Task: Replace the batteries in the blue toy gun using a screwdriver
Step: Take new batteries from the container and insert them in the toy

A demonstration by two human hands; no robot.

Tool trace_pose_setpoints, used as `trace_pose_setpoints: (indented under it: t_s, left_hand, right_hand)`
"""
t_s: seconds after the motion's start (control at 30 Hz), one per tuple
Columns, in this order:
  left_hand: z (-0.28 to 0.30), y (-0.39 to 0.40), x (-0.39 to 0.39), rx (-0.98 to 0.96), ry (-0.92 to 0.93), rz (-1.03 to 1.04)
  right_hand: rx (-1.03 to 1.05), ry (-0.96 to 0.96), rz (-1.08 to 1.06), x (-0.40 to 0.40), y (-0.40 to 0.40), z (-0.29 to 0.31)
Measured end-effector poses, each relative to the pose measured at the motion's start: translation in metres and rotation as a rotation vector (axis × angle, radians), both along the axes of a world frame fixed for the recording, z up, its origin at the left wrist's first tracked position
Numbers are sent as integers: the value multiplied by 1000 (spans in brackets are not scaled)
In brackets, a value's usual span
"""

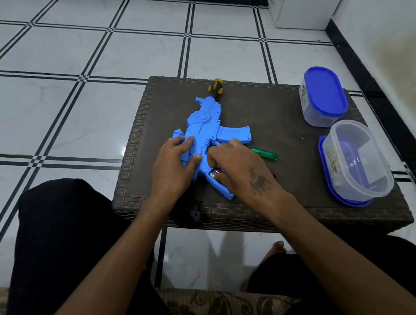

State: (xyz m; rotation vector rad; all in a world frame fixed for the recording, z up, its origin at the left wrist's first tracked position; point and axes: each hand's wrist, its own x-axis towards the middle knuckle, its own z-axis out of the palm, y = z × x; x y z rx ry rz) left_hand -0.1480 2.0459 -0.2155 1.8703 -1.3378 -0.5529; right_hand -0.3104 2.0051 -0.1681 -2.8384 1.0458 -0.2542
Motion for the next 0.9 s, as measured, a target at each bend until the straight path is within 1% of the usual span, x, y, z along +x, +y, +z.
trace_pose_setpoints:
  t_s: [0.07,0.17,0.3,0.4,0.5,0.57,0.63,0.67,0.73,0.8,0.9]
  left_hand:
    - [-1,-1,0,10,0,1]
    - [-2,-2,1,22,-6,3]
    - [-1,-3,1,25,12,12]
    - [-1,-2,1,26,29,9]
    - [1,-2,3,35,67,13]
    - [6,-3,2,34,39,18]
    - [15,-4,-8,-61,-57,22]
    - [23,-6,-16,-121,-61,21]
    - [40,-12,-44,-185,19,-19]
    - [55,-21,-80,-174,125,-104]
    - [60,-37,-133,-119,279,-257]
  right_hand:
    - [6,-24,-27,4,-7,0]
    - [84,-43,-82,5,-19,1]
    - [76,-4,-91,3,-24,0]
    - [185,-19,-71,-5,-23,-1]
    - [240,-105,-132,-22,-27,7]
    - [251,-204,-219,-41,-31,20]
    - [256,-265,-295,-65,-34,37]
    - [263,-298,-329,-77,-36,43]
    - [232,-356,-419,-107,-38,53]
    - [178,-346,-547,-139,-43,60]
    - [175,-156,-710,-178,-56,65]
